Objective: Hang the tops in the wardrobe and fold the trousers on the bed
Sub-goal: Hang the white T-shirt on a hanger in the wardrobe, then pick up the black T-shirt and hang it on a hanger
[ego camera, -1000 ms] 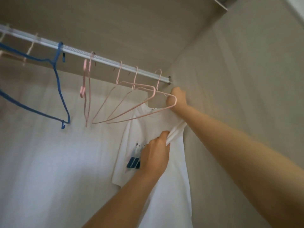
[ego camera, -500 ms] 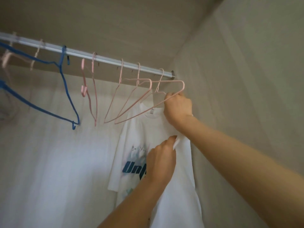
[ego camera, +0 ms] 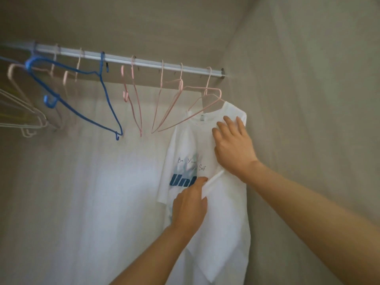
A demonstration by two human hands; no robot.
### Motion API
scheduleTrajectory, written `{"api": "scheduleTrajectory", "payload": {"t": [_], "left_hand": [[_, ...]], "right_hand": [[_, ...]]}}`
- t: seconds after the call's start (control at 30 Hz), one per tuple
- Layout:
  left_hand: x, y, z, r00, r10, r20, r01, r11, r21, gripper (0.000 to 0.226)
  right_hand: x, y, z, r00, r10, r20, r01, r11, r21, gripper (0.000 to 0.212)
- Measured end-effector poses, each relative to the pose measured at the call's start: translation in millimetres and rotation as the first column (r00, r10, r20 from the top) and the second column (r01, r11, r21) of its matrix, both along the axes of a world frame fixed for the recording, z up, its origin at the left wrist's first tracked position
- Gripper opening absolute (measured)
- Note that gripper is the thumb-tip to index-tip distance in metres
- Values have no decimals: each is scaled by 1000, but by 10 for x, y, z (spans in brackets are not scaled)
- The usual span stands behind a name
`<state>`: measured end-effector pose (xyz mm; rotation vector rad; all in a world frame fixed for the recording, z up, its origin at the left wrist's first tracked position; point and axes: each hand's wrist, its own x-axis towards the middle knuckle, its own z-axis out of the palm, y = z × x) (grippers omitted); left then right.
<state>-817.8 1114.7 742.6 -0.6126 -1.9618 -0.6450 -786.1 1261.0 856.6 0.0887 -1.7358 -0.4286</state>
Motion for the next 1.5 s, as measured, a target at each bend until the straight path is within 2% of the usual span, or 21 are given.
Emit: {"api": "scheduleTrajectory", "payload": {"t": [0.13, 0.33, 0.5, 0.67, 0.9, 1.0, 1.17, 1.3, 1.5], "left_hand": [[106, -211, -201, 997, -71, 17, 70, 997, 37, 33], [349, -569, -588, 987, -99, 126, 97, 995, 22, 21], [668, -873, -894, 983, -28, 180, 26, 1000, 14, 25], [1076, -1143, -1102, 974, 73, 214, -72, 997, -14, 28], [1683, -1460, -1419, 959, 219, 178, -206, 975, -85, 29], [1936, -1556, -1586, 943, 292, 161, -279, 955, -97, 29], [2478, -1668, -1973, 886, 446, 126, -425, 891, -161, 29], [2999, -1762, -2316, 779, 605, 165, -560, 789, -252, 32], [3944, -1845, -2781, 571, 800, 182, -725, 596, -347, 24]], "right_hand": [[69, -20, -283, 998, 27, 53, -31, 997, 66, 43], [283, -174, -823, 991, 89, 99, -99, 990, 102, 35], [595, -321, -1317, 982, 102, 161, -121, 986, 117, 32], [993, -539, -1753, 949, 131, 287, -167, 980, 104, 31], [1413, -885, -2245, 886, 327, 328, -373, 924, 85, 30], [1519, -1017, -2477, 821, 426, 380, -473, 881, 35, 31], [1655, -1270, -2929, 652, 619, 438, -670, 741, -51, 34], [1813, -1492, -3307, 504, 709, 493, -780, 619, -91, 39], [2239, -1823, -3775, 258, 785, 563, -889, 421, -181, 40]]}}
